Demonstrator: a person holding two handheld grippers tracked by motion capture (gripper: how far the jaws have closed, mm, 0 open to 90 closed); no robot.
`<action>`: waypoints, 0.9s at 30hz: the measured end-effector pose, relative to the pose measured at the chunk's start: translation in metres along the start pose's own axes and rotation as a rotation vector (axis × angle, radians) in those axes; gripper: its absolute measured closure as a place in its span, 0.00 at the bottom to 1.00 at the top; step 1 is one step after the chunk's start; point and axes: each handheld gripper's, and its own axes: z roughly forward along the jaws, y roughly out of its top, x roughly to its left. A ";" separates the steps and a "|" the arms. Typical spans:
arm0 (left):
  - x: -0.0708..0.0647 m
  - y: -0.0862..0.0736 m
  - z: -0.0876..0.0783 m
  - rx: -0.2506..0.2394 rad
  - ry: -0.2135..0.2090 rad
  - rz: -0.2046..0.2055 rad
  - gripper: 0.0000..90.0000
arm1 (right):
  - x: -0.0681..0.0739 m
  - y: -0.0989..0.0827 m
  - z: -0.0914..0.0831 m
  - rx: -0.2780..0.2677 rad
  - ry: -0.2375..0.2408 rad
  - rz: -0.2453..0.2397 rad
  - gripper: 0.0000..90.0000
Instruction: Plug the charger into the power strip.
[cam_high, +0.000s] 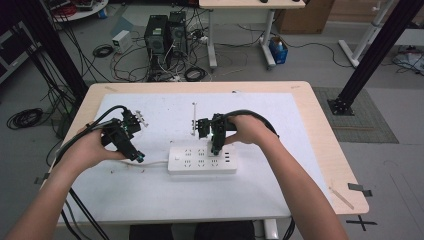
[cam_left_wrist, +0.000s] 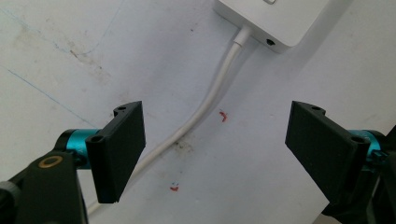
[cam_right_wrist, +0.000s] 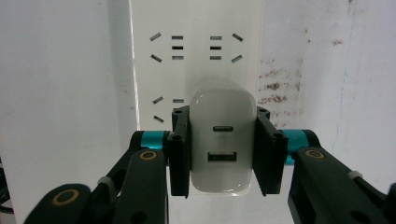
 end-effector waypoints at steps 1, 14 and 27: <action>0.000 0.000 0.000 -0.001 -0.004 0.003 0.22 | -0.001 0.000 0.000 -0.004 0.000 -0.003 0.70; -0.001 0.006 0.006 0.007 -0.017 0.016 0.22 | 0.001 0.002 0.011 0.040 -0.004 -0.003 0.70; -0.002 0.008 0.000 -0.013 -0.026 0.021 0.22 | -0.001 -0.011 0.020 -0.077 0.005 0.032 0.70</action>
